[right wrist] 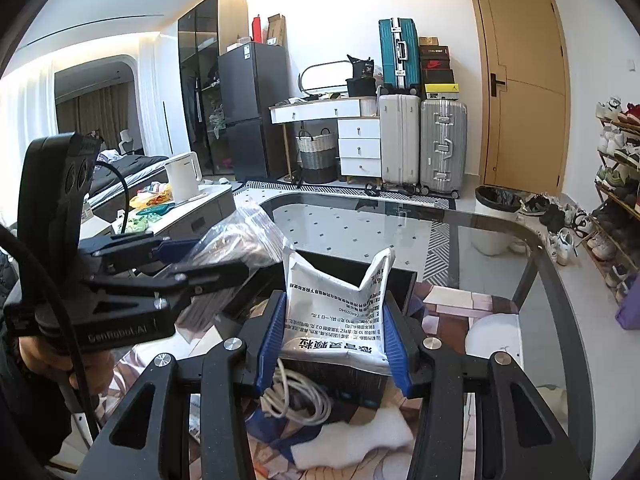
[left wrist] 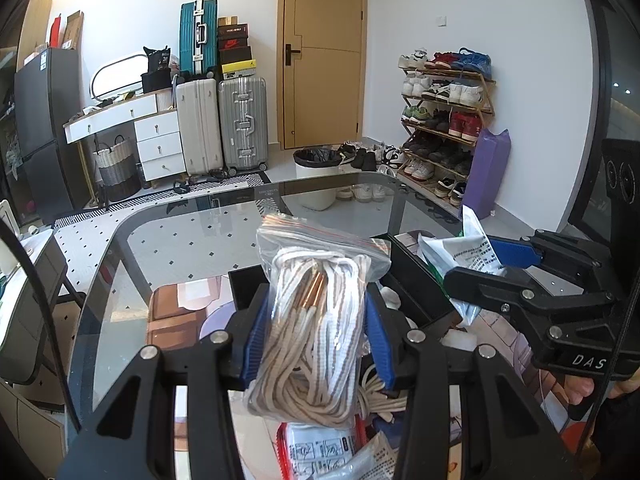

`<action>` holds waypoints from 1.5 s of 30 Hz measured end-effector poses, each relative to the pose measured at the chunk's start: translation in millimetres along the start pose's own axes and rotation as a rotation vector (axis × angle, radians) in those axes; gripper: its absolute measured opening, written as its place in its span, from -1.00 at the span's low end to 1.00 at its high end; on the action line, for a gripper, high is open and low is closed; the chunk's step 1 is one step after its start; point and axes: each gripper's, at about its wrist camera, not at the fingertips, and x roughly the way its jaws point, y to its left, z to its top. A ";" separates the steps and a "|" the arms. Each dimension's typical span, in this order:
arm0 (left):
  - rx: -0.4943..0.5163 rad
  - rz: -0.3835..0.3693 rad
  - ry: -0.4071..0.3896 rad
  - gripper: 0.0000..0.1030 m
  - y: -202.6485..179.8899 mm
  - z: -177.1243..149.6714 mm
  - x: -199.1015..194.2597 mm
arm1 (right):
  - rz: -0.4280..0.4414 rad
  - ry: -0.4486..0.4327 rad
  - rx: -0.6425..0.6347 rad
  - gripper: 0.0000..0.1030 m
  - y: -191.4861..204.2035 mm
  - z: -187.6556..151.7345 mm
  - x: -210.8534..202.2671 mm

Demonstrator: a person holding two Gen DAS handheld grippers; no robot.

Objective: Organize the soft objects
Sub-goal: 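Carry the packet with the right tool while the left carries the rope bag to the box, then lower both items into the black box, open both tools and withdraw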

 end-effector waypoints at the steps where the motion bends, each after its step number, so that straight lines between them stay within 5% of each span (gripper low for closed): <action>1: -0.001 0.001 0.001 -0.15 -1.1 1.3 2.0 | -0.001 0.001 0.001 -0.11 -0.9 1.5 2.5; 34: -0.036 -0.001 0.045 -0.16 3.4 6.6 58.9 | 0.002 0.083 0.018 -0.09 -25.3 2.4 78.6; 40: -0.022 -0.008 0.061 -0.12 2.7 1.9 53.2 | -0.012 0.074 0.026 0.16 -28.1 0.9 74.3; 45: -0.001 0.002 0.061 0.56 -1.6 1.2 42.2 | -0.026 0.062 0.025 0.62 -31.5 -2.9 58.8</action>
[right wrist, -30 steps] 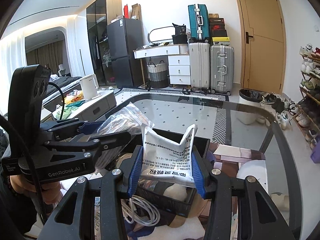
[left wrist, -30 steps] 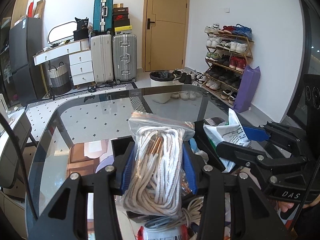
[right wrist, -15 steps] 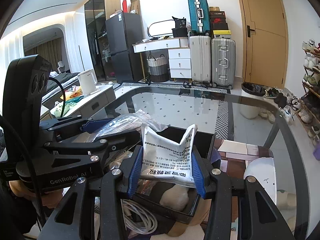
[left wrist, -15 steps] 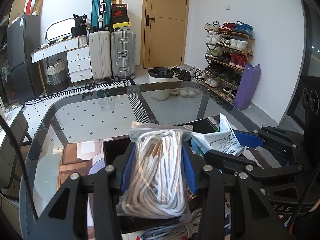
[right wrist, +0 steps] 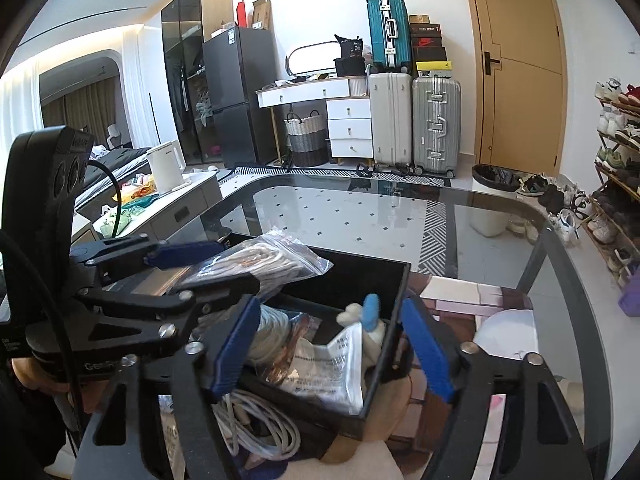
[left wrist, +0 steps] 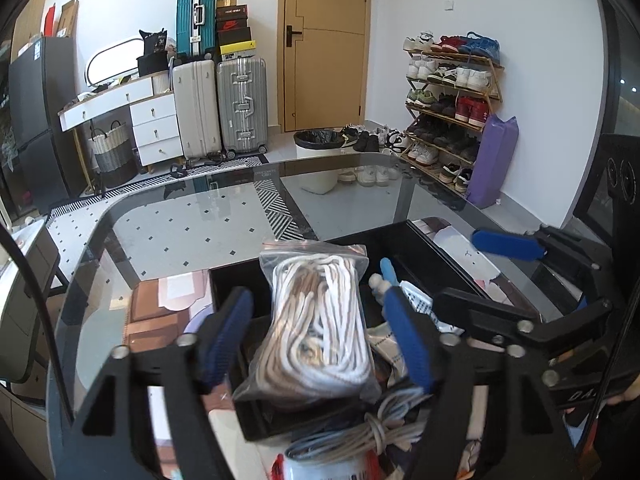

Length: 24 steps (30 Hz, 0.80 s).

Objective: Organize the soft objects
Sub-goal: 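Lower both items into the black box, open both tools and withdraw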

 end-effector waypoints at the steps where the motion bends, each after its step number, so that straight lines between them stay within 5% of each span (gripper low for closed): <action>1: -0.001 0.005 -0.004 0.64 0.0 -0.5 -2.8 | -0.008 0.000 0.000 0.70 -0.6 -1.5 -3.6; 3: -0.003 0.012 -0.016 0.88 1.1 -2.3 -10.0 | -0.015 -0.007 0.004 0.87 -2.2 -4.7 -10.3; 6: -0.005 0.011 -0.018 1.00 2.4 -7.0 -19.2 | -0.027 0.001 0.017 0.92 -3.8 -10.7 -19.3; 24: -0.028 0.064 -0.018 1.00 15.2 -44.7 -56.9 | -0.025 0.056 -0.012 0.99 10.3 -45.9 -45.2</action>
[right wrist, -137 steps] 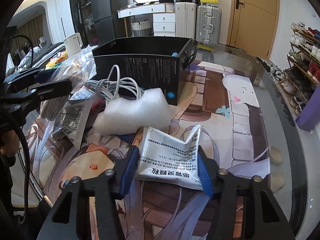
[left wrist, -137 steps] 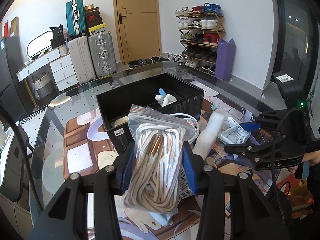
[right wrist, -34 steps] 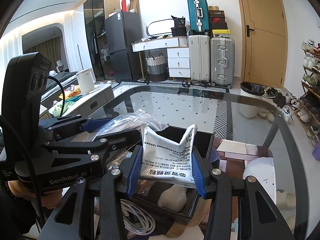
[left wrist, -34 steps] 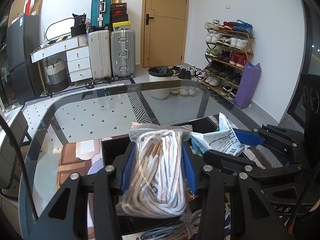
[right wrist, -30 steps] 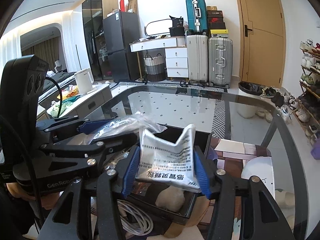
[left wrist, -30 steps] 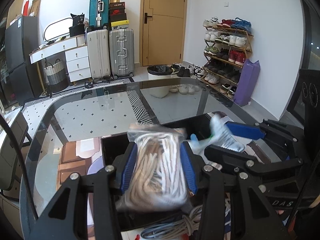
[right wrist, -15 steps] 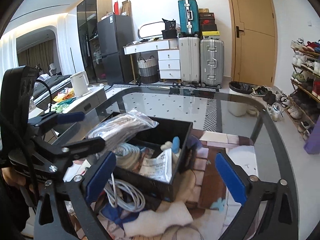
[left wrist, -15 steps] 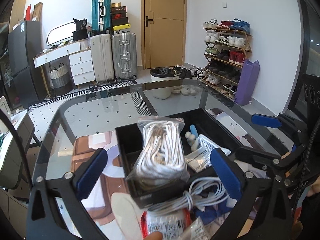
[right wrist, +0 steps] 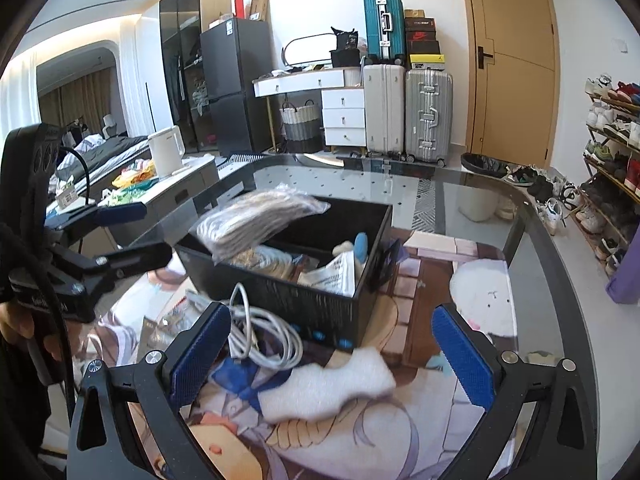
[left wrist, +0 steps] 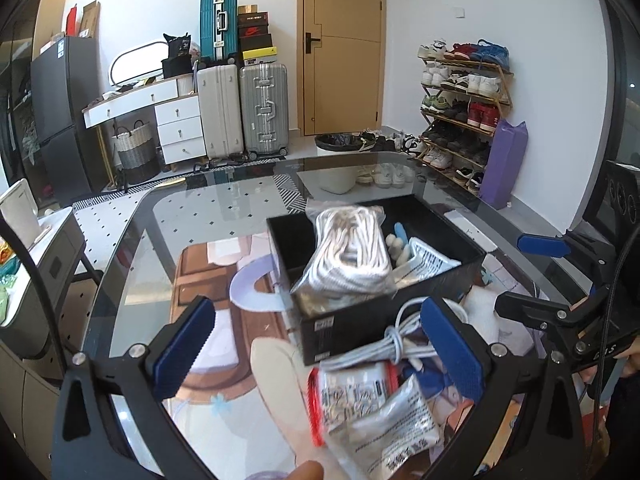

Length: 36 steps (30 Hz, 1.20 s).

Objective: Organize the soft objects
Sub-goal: 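Lower both items into the black box, open both tools and withdraw, then move the left tool to the silver foil packet while the right moves to the white foam piece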

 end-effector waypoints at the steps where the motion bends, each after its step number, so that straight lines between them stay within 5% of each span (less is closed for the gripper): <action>1: 0.000 0.001 0.003 1.00 0.2 -2.2 -0.6 | -0.002 0.008 -0.003 0.99 0.2 -2.0 0.6; 36: 0.004 -0.033 0.156 1.00 -32.1 -60.7 11.7 | 0.039 0.210 -0.102 0.99 18.3 -44.9 28.5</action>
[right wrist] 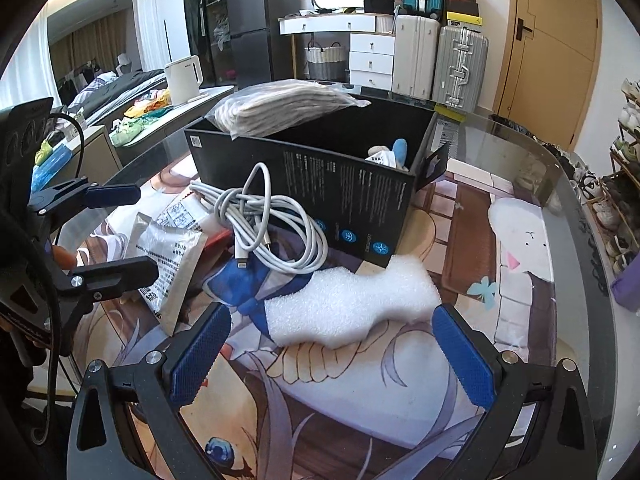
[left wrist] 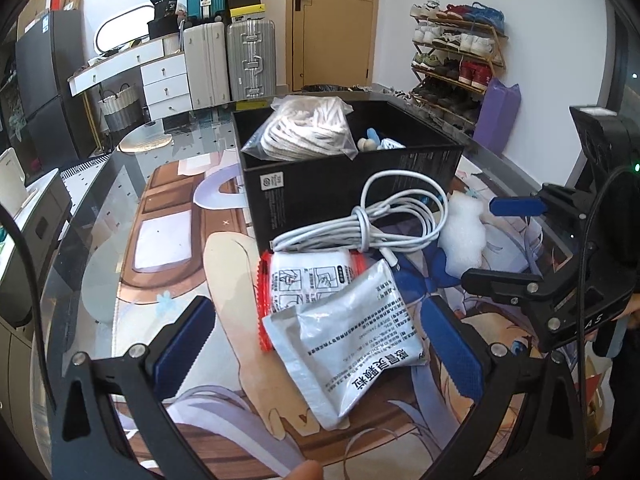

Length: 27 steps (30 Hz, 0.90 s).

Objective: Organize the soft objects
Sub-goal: 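Move the left tool to the silver foil packet while the right moves to the white foam piece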

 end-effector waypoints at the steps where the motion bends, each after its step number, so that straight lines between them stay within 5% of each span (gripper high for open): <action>1: 0.001 0.001 0.002 1.00 0.0 -0.6 0.5 | 0.000 0.001 0.001 0.99 -0.8 0.0 0.1; 27: 0.000 -0.018 0.030 1.00 4.5 1.5 7.6 | 0.018 0.091 -0.005 0.99 -17.5 10.9 26.8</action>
